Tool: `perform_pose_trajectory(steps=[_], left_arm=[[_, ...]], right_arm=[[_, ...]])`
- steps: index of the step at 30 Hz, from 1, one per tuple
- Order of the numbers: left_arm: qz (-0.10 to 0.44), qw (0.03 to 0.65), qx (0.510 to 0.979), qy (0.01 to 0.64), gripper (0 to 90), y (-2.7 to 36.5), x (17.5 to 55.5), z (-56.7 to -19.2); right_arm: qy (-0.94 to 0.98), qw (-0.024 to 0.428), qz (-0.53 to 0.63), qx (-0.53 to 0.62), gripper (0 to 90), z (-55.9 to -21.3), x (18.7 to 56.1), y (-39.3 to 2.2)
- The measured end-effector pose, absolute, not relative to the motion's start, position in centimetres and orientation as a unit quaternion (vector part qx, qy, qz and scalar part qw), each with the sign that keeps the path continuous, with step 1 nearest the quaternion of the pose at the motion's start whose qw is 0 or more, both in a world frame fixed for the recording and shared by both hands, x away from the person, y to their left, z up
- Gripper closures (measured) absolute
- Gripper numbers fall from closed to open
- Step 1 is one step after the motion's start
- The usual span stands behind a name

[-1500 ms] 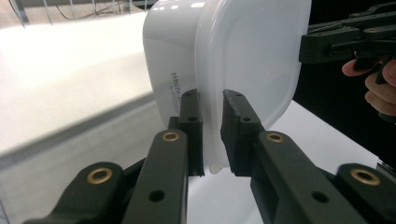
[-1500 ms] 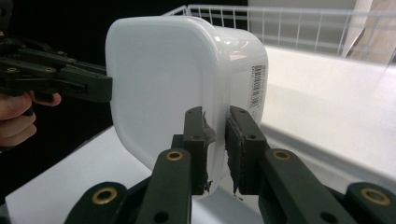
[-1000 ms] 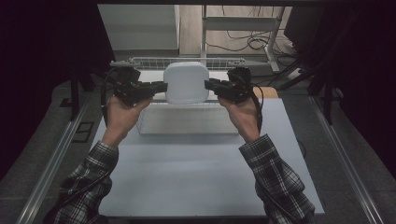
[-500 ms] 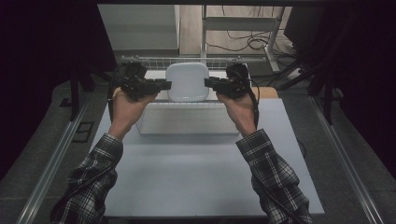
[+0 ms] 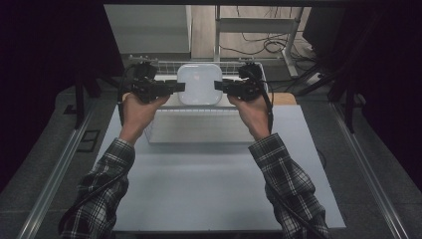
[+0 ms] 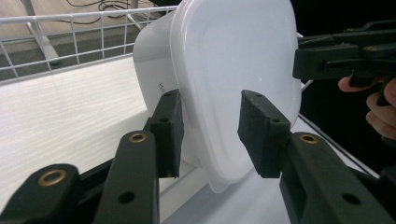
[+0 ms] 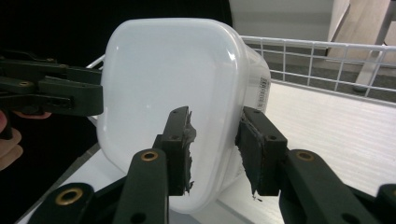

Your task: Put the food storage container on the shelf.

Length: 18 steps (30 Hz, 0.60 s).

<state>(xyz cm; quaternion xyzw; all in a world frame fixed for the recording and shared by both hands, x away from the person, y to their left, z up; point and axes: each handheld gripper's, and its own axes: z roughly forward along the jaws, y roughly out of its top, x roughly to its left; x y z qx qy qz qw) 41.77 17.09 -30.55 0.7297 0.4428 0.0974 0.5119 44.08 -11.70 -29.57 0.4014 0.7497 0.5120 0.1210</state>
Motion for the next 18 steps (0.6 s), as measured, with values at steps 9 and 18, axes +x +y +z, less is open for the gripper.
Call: perform_pose_trajectory(steps=[9,18], left_arm=[[0.088,0.502,0.731,0.454,63.6,17.2,42.9,-30.9],[0.098,0.501,0.724,0.464,52.1,17.3,44.3,-31.2]], right_arm=[[0.758,0.111,0.498,0.407,59.2,-30.0,45.4,-11.4],[0.769,0.131,0.476,0.407,51.1,-30.0,45.9,-10.9]])
